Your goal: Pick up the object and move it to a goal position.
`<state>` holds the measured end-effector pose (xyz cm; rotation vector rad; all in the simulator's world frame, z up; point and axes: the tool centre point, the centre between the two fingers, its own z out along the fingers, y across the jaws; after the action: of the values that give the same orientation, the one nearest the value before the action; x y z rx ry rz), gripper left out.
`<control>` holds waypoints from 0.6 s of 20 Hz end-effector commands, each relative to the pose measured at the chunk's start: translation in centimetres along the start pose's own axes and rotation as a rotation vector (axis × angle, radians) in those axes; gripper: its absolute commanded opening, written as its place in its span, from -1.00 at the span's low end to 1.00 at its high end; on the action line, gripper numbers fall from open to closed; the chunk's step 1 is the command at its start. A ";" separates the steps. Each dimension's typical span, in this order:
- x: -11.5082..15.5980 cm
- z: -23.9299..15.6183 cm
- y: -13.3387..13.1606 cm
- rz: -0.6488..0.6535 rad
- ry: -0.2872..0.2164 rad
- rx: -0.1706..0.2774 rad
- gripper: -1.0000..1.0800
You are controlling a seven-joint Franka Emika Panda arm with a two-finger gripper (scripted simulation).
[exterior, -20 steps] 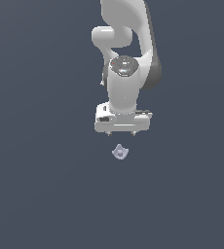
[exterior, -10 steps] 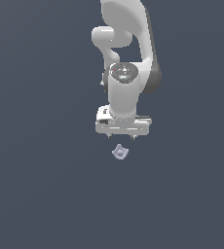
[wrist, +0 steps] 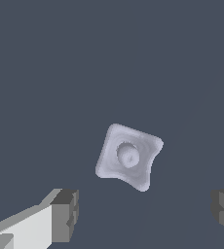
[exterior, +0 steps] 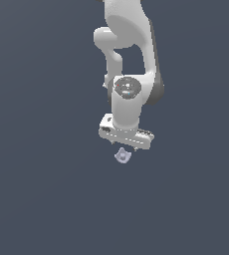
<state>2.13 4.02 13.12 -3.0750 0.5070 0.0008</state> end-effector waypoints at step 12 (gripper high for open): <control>0.8 3.6 -0.2 0.273 0.006 -0.020 0.92</control>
<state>2.91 4.03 9.79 -3.0057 0.8933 0.0031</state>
